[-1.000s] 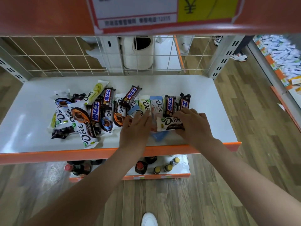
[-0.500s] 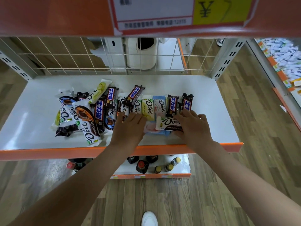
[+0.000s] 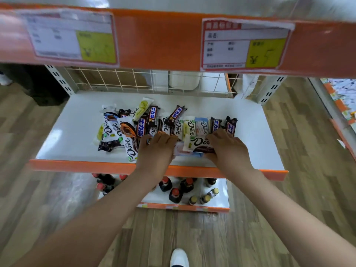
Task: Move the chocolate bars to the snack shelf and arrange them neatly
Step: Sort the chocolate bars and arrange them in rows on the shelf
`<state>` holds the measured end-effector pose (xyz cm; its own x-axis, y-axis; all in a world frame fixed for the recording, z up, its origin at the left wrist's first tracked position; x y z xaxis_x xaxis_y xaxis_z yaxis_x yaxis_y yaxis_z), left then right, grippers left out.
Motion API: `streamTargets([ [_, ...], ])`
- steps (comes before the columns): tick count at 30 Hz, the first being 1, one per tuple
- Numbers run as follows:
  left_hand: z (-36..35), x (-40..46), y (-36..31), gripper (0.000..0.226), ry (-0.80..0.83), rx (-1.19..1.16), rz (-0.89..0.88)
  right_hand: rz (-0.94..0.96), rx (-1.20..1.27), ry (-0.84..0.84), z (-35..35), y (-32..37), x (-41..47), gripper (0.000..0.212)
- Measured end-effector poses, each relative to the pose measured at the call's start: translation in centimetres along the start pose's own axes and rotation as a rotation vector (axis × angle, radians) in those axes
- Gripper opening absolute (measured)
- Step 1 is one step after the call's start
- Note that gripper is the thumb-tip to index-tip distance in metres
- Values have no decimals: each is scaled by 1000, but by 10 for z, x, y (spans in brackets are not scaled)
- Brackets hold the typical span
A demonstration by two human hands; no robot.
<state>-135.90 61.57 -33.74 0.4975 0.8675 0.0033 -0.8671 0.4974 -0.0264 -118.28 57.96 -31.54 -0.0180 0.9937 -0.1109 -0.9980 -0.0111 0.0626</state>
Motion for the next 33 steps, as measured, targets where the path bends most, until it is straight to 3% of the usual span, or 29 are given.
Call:
streamTargets([
  [6,32,-35,7,29,-22,24,51,10,-24,-22,29,29,-28,51],
  [10,50,-62,15,44,3,-10,85,21,-47,-55,43,47,-57,48],
  [14,75,-92,20,46,11,-5,103,34,-39,-39,62,64,-85,54],
  [33,225,-168,34,43,-161,78,-47,49,19,-207,188,118,-164,51],
])
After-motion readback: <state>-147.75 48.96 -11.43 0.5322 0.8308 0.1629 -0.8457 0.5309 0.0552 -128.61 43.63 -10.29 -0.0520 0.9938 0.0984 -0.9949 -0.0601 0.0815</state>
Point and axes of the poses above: each hand's wrist, its own x-axis towards the middle knuckle, its own z-axis out of the back of the hand, y = z × x, the point moved 3 cm from there along x, towards the middle knuckle, and after that the axes turned 2 degrees about y, right-handed, at the moved point
